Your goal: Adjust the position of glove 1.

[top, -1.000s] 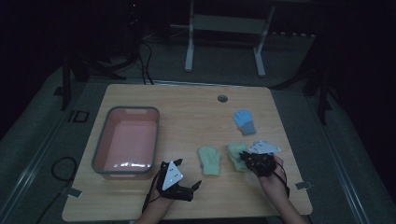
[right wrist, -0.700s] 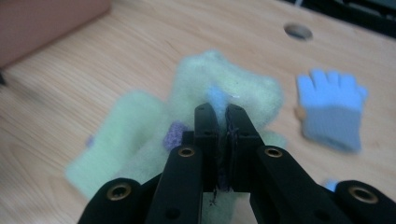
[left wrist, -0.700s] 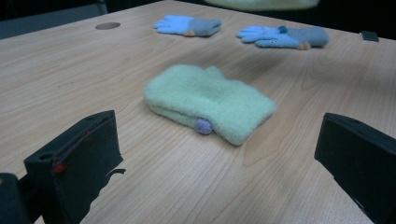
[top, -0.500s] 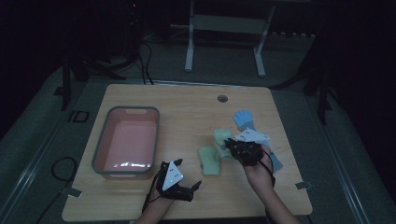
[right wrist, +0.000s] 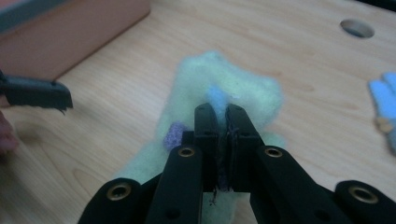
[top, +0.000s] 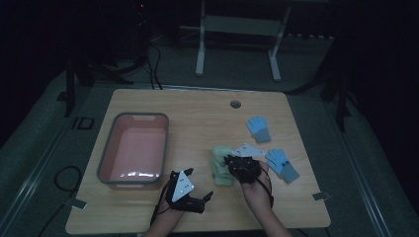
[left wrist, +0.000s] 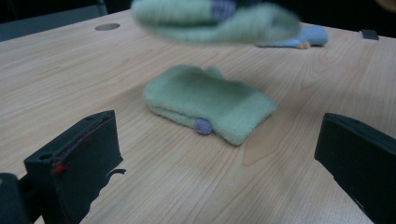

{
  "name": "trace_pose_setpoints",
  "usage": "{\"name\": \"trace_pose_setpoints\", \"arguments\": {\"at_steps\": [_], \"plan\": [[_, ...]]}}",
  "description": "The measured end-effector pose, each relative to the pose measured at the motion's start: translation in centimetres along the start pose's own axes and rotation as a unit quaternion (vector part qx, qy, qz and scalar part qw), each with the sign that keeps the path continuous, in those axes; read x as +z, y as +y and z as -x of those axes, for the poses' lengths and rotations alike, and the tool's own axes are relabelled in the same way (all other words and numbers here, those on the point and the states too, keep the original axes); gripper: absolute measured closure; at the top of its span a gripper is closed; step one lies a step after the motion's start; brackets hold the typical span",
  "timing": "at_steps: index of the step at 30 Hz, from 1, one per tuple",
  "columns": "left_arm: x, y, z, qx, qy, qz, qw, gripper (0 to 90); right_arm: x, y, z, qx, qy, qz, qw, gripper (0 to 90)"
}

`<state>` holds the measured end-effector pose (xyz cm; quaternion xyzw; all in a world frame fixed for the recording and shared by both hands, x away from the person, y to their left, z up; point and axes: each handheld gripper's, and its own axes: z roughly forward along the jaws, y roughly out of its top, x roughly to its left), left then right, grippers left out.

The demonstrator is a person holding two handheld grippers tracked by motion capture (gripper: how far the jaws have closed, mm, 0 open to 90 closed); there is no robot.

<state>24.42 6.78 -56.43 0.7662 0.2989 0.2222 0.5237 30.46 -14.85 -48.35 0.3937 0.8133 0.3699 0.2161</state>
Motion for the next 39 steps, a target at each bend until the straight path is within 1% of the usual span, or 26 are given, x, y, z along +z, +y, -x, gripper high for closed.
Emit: {"name": "trace_pose_setpoints", "arguments": {"at_steps": [1,4,6,7,10,14,17,23,26,27,29,32,33,35,36,39], "plan": [[0.0,0.0,0.0,0.0,0.0,0.0,1.0,0.6,0.2,-0.2,-0.1,0.001,-0.005,-0.002,1.0,84.8],[0.0,0.0,0.0,-0.001,0.0,0.0,1.0,0.6,0.8,-0.6,-0.1,0.015,-0.003,-0.011,0.9998,84.8],[0.0,0.0,0.0,-0.001,0.0,0.0,1.0,0.6,1.1,-1.0,-0.1,0.018,-0.002,-0.017,0.9997,84.8],[0.0,0.0,0.0,0.0,0.0,-0.001,1.0,0.6,1.2,-1.2,-0.2,0.017,-0.004,-0.019,0.9997,84.8],[0.0,0.0,0.0,0.0,-0.001,-0.001,1.0,0.5,1.8,-1.7,-0.3,0.018,0.002,-0.03,0.9994,84.8],[0.0,0.0,0.0,0.0,-0.001,-0.002,1.0,0.6,2.5,-2.1,-0.4,0.017,0.003,-0.04,0.9991,84.2],[0.0,0.0,0.0,0.001,-0.002,-0.002,1.0,0.6,3.1,-2.4,-0.5,0.013,0.007,-0.051,0.9986,83.5],[0.0,0.0,0.0,0.001,-0.001,-0.002,1.0,0.6,3.7,-3.1,-0.2,0.02,0.021,-0.06,0.9978,82.5],[0.0,0.0,0.1,0.004,-0.006,-0.003,1.0,0.6,3.7,-3.1,0.0,0.021,0.026,-0.06,0.9977,82.4],[0.0,0.0,0.1,0.007,-0.005,-0.002,1.0,0.6,3.7,-3.1,0.0,0.02,0.027,-0.059,0.9977,82.4],[0.0,0.0,0.2,0.014,-0.008,-0.004,0.9999,0.5,3.8,-3.1,0.1,0.02,0.029,-0.059,0.9976,82.3],[0.1,0.0,0.3,0.018,-0.008,-0.005,0.9998,0.6,3.7,-3.1,0.1,0.02,0.033,-0.059,0.9976,80.7],[0.1,0.0,0.3,0.017,-0.009,-0.006,0.9998,0.6,3.7,-3.1,0.2,0.022,0.035,-0.057,0.9975,79.8],[0.1,0.0,0.1,0.01,-0.018,-0.008,0.9997,0.6,3.4,-2.9,0.2,0.02,0.037,-0.051,0.9978,78.8],[0.1,0.0,0.1,0.007,-0.014,-0.008,0.9998,0.6,3.2,-2.8,0.2,0.018,0.036,-0.049,0.998,78.0],[0.1,0.0,-0.2,-0.007,-0.019,-0.01,0.9998,0.6,2.7,-2.5,0.6,0.019,0.045,-0.043,0.9979,73.2]]}}
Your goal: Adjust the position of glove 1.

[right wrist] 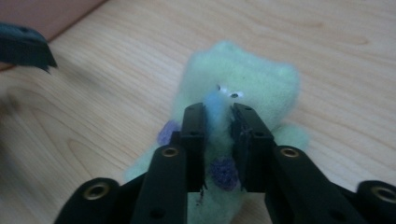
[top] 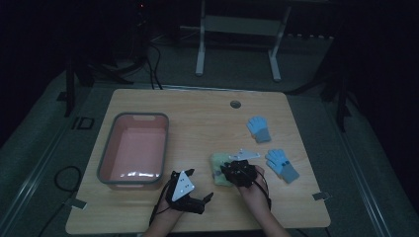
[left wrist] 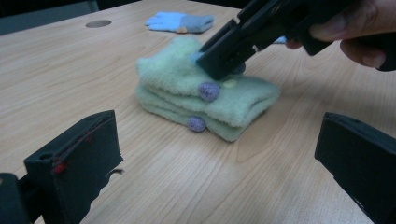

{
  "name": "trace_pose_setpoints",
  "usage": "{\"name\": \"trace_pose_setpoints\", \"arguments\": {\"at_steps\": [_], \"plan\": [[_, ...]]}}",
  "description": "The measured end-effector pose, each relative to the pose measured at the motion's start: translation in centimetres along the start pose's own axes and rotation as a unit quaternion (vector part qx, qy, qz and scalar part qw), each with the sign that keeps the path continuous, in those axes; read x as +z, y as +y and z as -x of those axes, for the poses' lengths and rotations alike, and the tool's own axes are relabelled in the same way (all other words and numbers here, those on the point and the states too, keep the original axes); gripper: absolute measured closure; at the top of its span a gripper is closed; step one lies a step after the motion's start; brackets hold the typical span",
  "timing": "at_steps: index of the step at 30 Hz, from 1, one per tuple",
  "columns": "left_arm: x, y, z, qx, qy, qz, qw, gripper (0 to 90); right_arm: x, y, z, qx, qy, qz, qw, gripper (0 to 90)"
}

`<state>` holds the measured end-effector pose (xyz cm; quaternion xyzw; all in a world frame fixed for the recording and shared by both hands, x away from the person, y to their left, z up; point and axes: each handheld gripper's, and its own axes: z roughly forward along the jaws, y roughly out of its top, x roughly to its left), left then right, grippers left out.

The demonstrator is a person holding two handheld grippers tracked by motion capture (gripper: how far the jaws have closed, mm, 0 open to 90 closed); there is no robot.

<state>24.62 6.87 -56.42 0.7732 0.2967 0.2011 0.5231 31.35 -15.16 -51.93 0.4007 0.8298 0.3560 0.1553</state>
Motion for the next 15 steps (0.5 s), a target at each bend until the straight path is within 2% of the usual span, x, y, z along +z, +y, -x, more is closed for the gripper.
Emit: {"name": "trace_pose_setpoints", "arguments": {"at_steps": [4,6,7,9,11,13,15], "plan": [[0.0,0.0,-0.1,-0.015,0.003,-0.008,0.9998,0.6,-0.6,0.2,0.2,-0.002,0.01,0.008,0.9999,66.8],[-0.1,0.0,-0.3,-0.03,0.002,-0.004,0.9995,0.6,-1.0,0.4,0.4,-0.001,0.018,0.014,0.9997,62.4],[-0.1,0.0,-0.3,-0.033,0.004,-0.006,0.9994,0.6,-1.2,0.5,0.7,-0.003,0.033,0.022,0.9992,59.4],[0.0,0.0,-0.4,-0.035,0.004,-0.006,0.9994,0.6,-1.5,0.6,0.9,-0.01,0.035,0.026,0.999,52.3],[0.0,0.0,-0.3,-0.025,0.001,-0.01,0.9996,0.6,-1.8,0.7,1.3,-0.004,0.055,0.032,0.998,44.9],[0.2,0.1,-0.2,-0.008,0.009,-0.014,0.9998,3.6,-2.0,0.8,1.8,-0.002,0.054,0.034,0.998,36.1],[0.4,0.2,-0.2,0.005,0.003,-0.036,0.9993,3.6,-2.3,0.8,2.5,0.003,0.071,0.036,0.9968,26.0]]}}
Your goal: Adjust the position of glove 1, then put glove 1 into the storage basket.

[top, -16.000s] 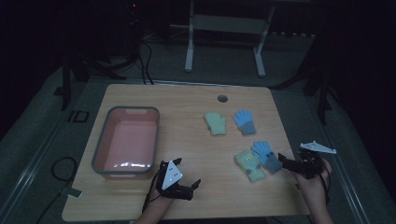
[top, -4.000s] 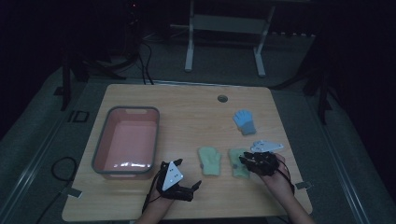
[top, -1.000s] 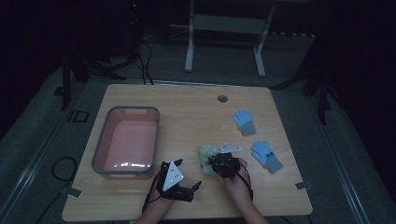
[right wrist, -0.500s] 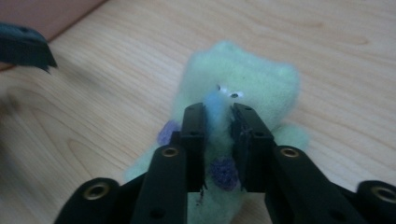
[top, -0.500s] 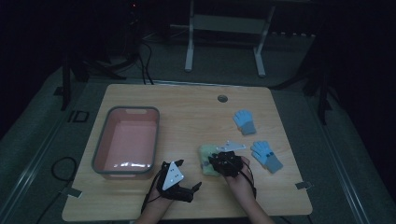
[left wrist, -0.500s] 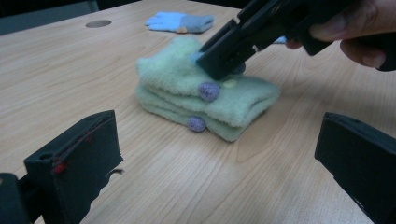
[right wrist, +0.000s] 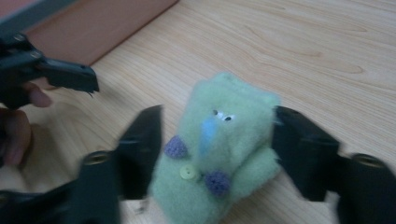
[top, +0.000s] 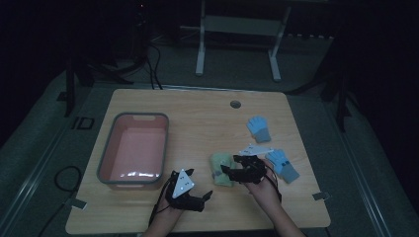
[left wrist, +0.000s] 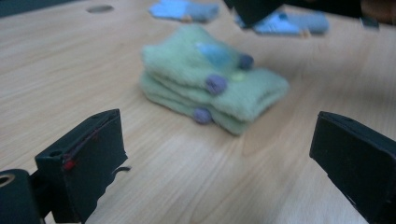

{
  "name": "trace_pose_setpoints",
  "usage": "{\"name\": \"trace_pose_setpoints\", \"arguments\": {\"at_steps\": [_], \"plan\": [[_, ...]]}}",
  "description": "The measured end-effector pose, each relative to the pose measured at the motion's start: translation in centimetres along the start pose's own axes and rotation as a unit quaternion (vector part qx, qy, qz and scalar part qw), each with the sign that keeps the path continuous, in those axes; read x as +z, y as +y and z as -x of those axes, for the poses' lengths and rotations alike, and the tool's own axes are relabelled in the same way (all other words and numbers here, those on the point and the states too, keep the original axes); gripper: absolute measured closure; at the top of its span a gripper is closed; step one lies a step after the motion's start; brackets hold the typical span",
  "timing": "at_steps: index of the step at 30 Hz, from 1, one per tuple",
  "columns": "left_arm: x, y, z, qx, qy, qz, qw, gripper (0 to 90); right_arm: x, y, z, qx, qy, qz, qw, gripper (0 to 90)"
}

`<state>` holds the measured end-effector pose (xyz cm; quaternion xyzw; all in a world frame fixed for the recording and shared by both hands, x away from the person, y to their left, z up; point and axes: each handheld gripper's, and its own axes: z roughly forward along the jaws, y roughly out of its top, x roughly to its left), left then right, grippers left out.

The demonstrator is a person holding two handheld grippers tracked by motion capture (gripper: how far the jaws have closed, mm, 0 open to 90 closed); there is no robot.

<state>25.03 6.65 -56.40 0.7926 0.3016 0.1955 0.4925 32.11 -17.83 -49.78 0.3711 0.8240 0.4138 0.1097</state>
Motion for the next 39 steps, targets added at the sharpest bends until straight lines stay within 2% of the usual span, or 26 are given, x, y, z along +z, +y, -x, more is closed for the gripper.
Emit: {"name": "trace_pose_setpoints", "arguments": {"at_steps": [1,2,3,5,7,10,12,13,15,18,20,23,27,30,33,34,39], "plan": [[0.0,0.0,0.0,0.0,0.0,0.0,1.0,4.1,0.0,0.0,0.0,0.0,0.0,0.0,1.0,26.0],[0.1,0.1,0.1,0.008,0.006,-0.022,0.9997,4.1,-0.2,0.1,0.3,0.006,0.008,0.003,0.9999,23.7],[0.0,0.3,0.2,0.017,0.01,-0.026,0.9995,4.9,-0.7,0.1,0.9,0.012,0.019,0.015,0.9996,20.7],[-0.1,0.7,0.1,0.005,-0.011,-0.023,0.9997,4.2,-1.2,0.3,1.3,0.018,0.024,0.022,0.9993,20.2],[-0.2,1.2,0.2,0.005,-0.031,-0.024,0.9992,4.2,-1.6,0.5,1.8,0.013,0.029,0.028,0.9991,18.8],[-0.3,1.7,0.5,0.02,-0.033,-0.032,0.9987,3.8,-1.9,0.8,2.4,-0.015,0.03,0.03,0.999,18.2],[-0.4,1.8,0.4,0.022,-0.058,-0.027,0.9977,3.6,-2.1,1.1,2.8,-0.032,0.024,0.037,0.9985,15.4],[-0.5,1.9,0.4,0.023,-0.063,-0.029,0.9973,3.6,-2.2,1.2,3.0,-0.04,0.023,0.038,0.9982,14.5],[-0.3,2.1,0.4,0.03,-0.07,-0.033,0.9965,4.7,-2.3,1.6,3.2,-0.04,0.023,0.041,0.9981,14.1],[0.1,2.5,0.5,0.05,-0.076,-0.037,0.9952,5.4,-2.0,2.1,3.5,-0.04,0.024,0.02,0.9987,14.7],[0.4,2.9,0.7,0.064,-0.083,-0.039,0.9937,5.6,-1.6,2.3,3.7,-0.029,0.038,0.008,0.9988,14.4],[0.9,3.4,0.8,0.083,-0.092,-0.043,0.9914,6.7,-1.0,2.5,3.8,-0.022,0.061,0.005,0.9979,11.6],[1.6,3.8,0.9,0.103,-0.105,-0.047,0.9879,10.8,-0.1,2.6,3.9,-0.012,0.062,0.004,0.998,13.3],[2.2,4.1,0.8,0.114,-0.114,-0.052,0.9855,13.8,0.5,2.7,4.1,-0.017,0.067,-0.004,0.9976,16.0],[3.1,4.3,0.8,0.131,-0.115,-0.072,0.982,15.1,1.2,3.0,4.3,-0.023,0.069,-0.006,0.9973,21.2],[3.3,4.3,0.8,0.136,-0.113,-0.074,0.9814,15.2,1.4,3.1,4.4,-0.028,0.067,-0.007,0.9973,21.7],[4.2,4.5,1.0,0.174,-0.111,-0.078,0.9753,20.7,2.8,3.2,4.6,-0.026,0.076,-0.022,0.9965,27.1]]}}
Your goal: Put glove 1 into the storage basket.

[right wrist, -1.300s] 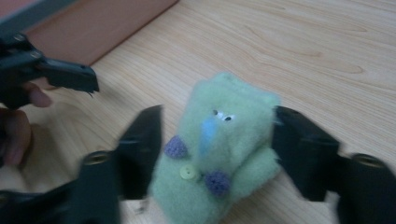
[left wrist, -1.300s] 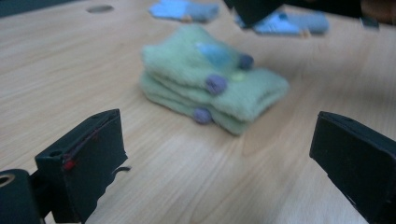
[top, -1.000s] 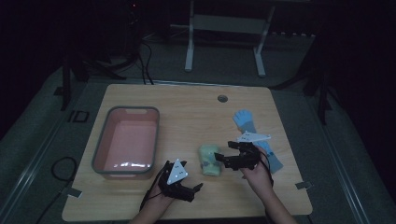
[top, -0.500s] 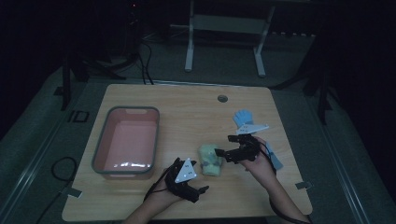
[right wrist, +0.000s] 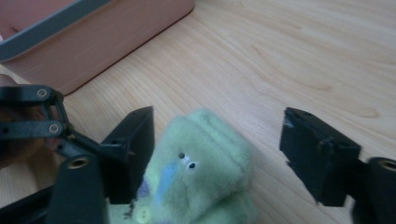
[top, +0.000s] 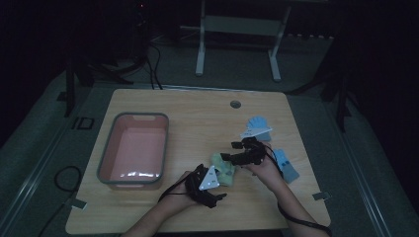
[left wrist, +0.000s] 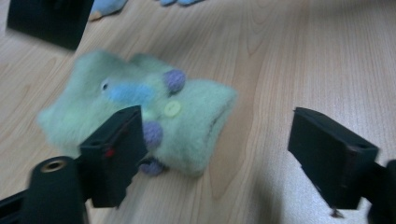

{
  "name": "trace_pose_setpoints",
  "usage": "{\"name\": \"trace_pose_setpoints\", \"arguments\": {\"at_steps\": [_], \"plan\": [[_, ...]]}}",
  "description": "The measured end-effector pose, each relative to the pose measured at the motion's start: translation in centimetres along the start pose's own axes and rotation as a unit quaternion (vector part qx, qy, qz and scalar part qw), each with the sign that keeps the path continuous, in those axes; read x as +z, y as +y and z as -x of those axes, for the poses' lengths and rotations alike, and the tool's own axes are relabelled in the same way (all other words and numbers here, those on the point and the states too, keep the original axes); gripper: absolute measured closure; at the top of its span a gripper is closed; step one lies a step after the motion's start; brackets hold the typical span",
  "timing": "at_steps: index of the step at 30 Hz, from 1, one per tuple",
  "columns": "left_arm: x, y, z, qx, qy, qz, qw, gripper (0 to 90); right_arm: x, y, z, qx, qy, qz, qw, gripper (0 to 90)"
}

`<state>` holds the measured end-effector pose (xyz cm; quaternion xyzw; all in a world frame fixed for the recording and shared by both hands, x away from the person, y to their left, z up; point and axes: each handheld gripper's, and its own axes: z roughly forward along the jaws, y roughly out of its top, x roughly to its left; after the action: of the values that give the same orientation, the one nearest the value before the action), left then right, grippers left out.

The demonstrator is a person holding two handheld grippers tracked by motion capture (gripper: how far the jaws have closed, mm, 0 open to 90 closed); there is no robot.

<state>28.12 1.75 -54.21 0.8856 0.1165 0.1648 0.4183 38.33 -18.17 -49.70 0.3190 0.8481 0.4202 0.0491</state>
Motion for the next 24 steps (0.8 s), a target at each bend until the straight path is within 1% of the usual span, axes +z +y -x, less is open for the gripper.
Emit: {"name": "trace_pose_setpoints", "arguments": {"at_steps": [2,3,5,6,8,10,12,14,15,17,18,19,20,22,24], "plan": [[0.4,0.1,-0.1,0.005,-0.006,-0.006,1.0,21.5,0.6,-0.2,0.2,0.002,0.0,-0.005,1.0,27.0],[0.6,0.2,-0.2,0.009,-0.005,-0.009,0.9999,21.6,0.8,-0.3,0.3,0.008,0.0,-0.008,0.9999,25.7],[1.0,0.1,-0.4,0.014,-0.007,-0.014,0.9998,24.8,1.5,-0.5,0.6,0.02,0.009,-0.013,0.9997,25.5],[1.1,0.1,-0.5,0.019,-0.004,-0.016,0.9997,25.1,1.8,-0.7,0.7,0.023,0.008,-0.018,0.9995,25.8],[1.3,0.1,-0.7,0.024,-0.008,-0.015,0.9996,30.4,2.4,-1.2,0.8,0.028,0.01,-0.028,0.9992,27.4],[1.5,0.2,-0.9,0.029,-0.01,-0.016,0.9994,32.8,2.9,-1.7,1.0,0.034,0.013,-0.036,0.9987,28.8],[1.6,0.1,-1.1,0.041,-0.008,-0.019,0.999,35.9,3.4,-2.1,1.2,0.044,0.018,-0.043,0.998,29.3],[1.7,0.1,-1.1,0.061,-0.004,-0.026,0.9978,39.0,3.6,-2.4,1.3,0.052,0.024,-0.047,0.9972,31.4],[1.7,0.1,-1.0,0.067,-0.002,-0.027,0.9974,40.7,3.7,-2.6,1.4,0.055,0.027,-0.048,0.997,31.5],[1.7,0.1,-1.0,0.067,-0.002,-0.027,0.9974,42.1,3.8,-2.7,1.4,0.058,0.03,-0.05,0.9966,31.5],[1.8,0.0,-0.9,0.089,0.007,-0.033,0.9955,42.1,3.8,-2.7,1.4,0.058,0.03,-0.05,0.9966,32.1],[1.9,0.0,-0.8,0.095,0.01,-0.035,0.9948,44.8,4.0,-2.9,1.5,0.065,0.039,-0.052,0.9958,34.2],[2.0,-0.1,-0.6,0.106,0.015,-0.037,0.9935,46.1,4.1,-3.0,1.5,0.066,0.042,-0.054,0.9955,35.2],[2.2,-0.2,-0.1,0.125,0.024,-0.042,0.991,46.1,4.2,-3.3,1.5,0.07,0.047,-0.058,0.9947,35.7],[2.4,-0.4,0.2,0.133,0.034,-0.043,0.9895,46.5,4.2,-3.3,1.6,0.07,0.052,-0.059,0.9944,38.2]]}}
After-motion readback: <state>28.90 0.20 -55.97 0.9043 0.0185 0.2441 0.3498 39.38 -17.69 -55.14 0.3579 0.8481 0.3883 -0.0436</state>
